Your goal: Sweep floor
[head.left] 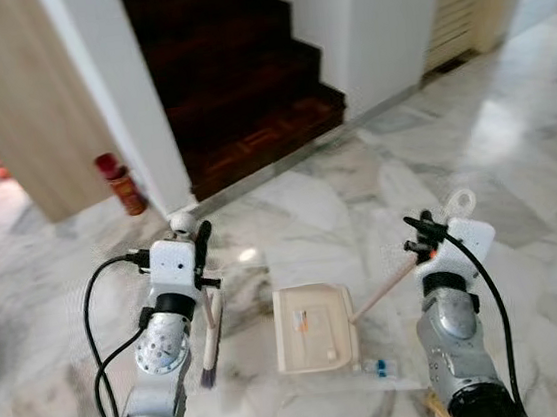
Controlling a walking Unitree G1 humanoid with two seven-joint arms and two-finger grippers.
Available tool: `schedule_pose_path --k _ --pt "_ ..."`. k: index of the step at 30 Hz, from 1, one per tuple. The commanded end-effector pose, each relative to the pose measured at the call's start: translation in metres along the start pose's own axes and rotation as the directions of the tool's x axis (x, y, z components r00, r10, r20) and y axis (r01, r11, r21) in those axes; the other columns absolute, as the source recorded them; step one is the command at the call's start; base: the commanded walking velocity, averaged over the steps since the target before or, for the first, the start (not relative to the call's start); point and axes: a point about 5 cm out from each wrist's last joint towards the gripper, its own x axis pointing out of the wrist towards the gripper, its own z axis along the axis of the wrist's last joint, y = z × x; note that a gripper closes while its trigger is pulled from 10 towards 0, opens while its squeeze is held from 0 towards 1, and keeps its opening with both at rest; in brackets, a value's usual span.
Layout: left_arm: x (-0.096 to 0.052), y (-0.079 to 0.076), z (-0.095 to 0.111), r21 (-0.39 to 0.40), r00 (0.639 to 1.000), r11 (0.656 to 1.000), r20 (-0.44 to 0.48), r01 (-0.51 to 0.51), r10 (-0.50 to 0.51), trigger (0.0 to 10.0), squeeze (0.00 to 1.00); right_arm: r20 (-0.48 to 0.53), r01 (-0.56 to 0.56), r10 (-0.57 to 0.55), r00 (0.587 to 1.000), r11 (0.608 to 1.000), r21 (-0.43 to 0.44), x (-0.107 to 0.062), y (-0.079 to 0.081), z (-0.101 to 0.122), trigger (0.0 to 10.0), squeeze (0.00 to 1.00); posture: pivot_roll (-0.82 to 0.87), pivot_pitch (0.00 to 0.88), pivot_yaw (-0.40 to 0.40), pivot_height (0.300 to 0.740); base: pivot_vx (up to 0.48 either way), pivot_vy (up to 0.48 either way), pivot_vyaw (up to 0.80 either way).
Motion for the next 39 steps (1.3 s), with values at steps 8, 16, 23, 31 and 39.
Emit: schedule_pose_path --k 8,16,23,31,39 --pt "0.0017 0.0053 0.0092 0.024 0.999 1.0 0.041 -0.019 0.018 10.0 0.0 0.048 -0.025 0.024 0.999 0.999 0.025 0.0042 0.008 0.012 10.0 0.0 0.08 0.0 -0.033 0.74 0.0 0.154 0.0" --pt "0.0012 0.0054 0.009 0.022 0.999 0.999 0.04 -0.024 0.023 10.0 0.0 0.042 -0.029 0.028 0.999 0.999 0.032 0.0046 0.0083 0.0117 10.0 0.0 0.09 0.0 -0.037 0.74 0.0 0.247 0.0" --pt "0.0009 0.005 0.0091 0.02 0.999 0.999 0.039 -0.025 0.024 10.0 0.0 0.038 -0.033 0.031 0.999 0.999 0.033 0.0048 0.009 0.0114 10.0 0.0 0.09 0.0 -0.037 0.74 0.0 0.247 0.0" --pt "-0.0009 0.0049 0.0086 0.019 0.999 0.999 0.037 -0.031 0.03 10.0 0.0 0.021 -0.045 0.044 0.999 0.998 0.037 0.0045 0.0114 0.0094 10.0 0.0 0.09 0.0 -0.04 0.74 0.0 0.247 0.0" --pt "-0.001 0.0036 0.0081 0.015 0.999 0.999 0.035 -0.032 0.031 10.0 0.0 0.017 -0.051 0.05 0.999 0.998 0.037 0.0044 0.0119 0.0088 10.0 0.0 0.09 0.0 -0.041 0.74 0.0 0.261 0.0"
